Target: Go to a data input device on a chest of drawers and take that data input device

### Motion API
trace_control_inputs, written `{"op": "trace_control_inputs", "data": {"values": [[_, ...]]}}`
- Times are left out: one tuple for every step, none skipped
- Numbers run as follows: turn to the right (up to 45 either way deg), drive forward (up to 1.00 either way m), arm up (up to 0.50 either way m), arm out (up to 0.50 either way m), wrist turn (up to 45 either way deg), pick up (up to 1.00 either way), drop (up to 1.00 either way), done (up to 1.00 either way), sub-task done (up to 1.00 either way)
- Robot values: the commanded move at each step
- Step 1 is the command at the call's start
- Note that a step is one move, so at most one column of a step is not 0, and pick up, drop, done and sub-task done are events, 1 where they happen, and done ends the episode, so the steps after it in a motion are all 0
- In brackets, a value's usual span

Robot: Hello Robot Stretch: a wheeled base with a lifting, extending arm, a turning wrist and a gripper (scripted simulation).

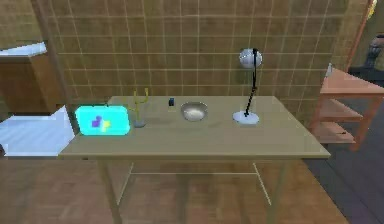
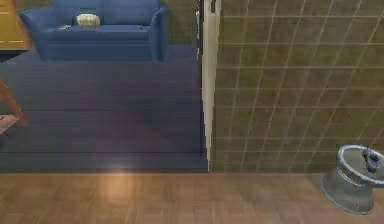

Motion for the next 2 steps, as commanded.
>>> {"op": "trace_control_inputs", "data": {"values": [[-45.0, 0.00, 0.00, 0.00, 0.0, 0.00, 0.00, 0.00, 0.00], [-24.0, 0.00, 0.00, 0.00, 0.0, 0.00, 0.00, 0.00, 0.00]]}}
